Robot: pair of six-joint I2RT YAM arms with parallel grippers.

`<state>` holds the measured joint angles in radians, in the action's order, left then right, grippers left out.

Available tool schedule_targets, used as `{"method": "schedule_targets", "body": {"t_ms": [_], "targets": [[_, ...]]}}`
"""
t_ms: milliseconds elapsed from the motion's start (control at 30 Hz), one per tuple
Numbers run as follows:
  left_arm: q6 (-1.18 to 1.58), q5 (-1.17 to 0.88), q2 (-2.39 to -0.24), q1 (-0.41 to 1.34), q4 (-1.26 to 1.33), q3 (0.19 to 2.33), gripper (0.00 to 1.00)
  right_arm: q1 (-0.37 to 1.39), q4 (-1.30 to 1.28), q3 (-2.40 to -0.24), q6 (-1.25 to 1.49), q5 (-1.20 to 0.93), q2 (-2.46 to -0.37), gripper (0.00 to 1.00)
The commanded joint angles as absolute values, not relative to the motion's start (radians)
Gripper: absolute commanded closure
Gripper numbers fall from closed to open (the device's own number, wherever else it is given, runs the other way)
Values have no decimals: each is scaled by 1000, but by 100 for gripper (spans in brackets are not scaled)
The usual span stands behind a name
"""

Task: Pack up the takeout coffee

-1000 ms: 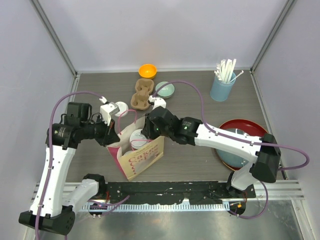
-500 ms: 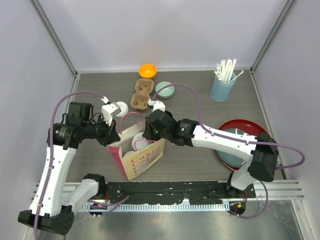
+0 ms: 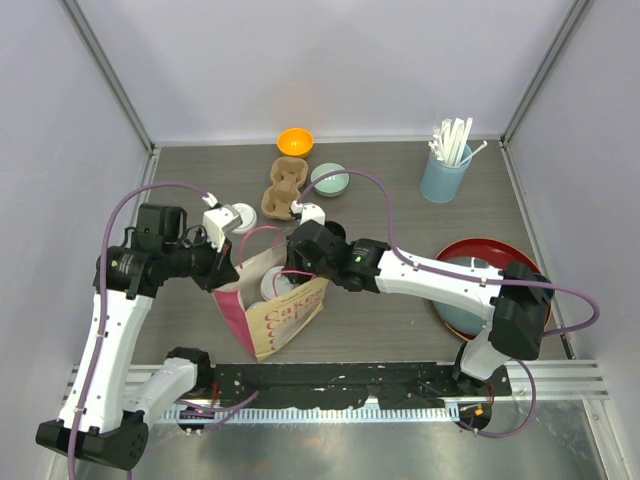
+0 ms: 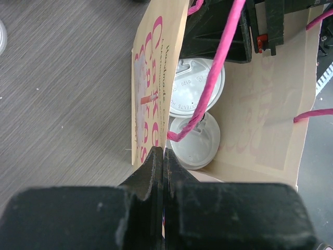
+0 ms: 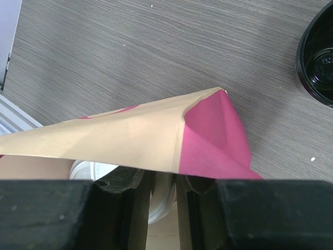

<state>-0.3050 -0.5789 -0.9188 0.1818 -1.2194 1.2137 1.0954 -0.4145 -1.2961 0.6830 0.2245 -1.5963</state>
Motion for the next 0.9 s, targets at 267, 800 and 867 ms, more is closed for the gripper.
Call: {"method": "schedule_targets", "body": {"t_ms": [267,800,867], "targets": [[-331,-551,-916,183,-1267,1210,100,1083,-482,-1278,672,250,-1664,99],[-330,-552,-917,183,-1267,1210,100,1085,-486,-1282,655,256,-1674,97],[-330,-554,-916,181,-1269,1212,100,1085,-486,-1282,655,253,-1675,95]]}}
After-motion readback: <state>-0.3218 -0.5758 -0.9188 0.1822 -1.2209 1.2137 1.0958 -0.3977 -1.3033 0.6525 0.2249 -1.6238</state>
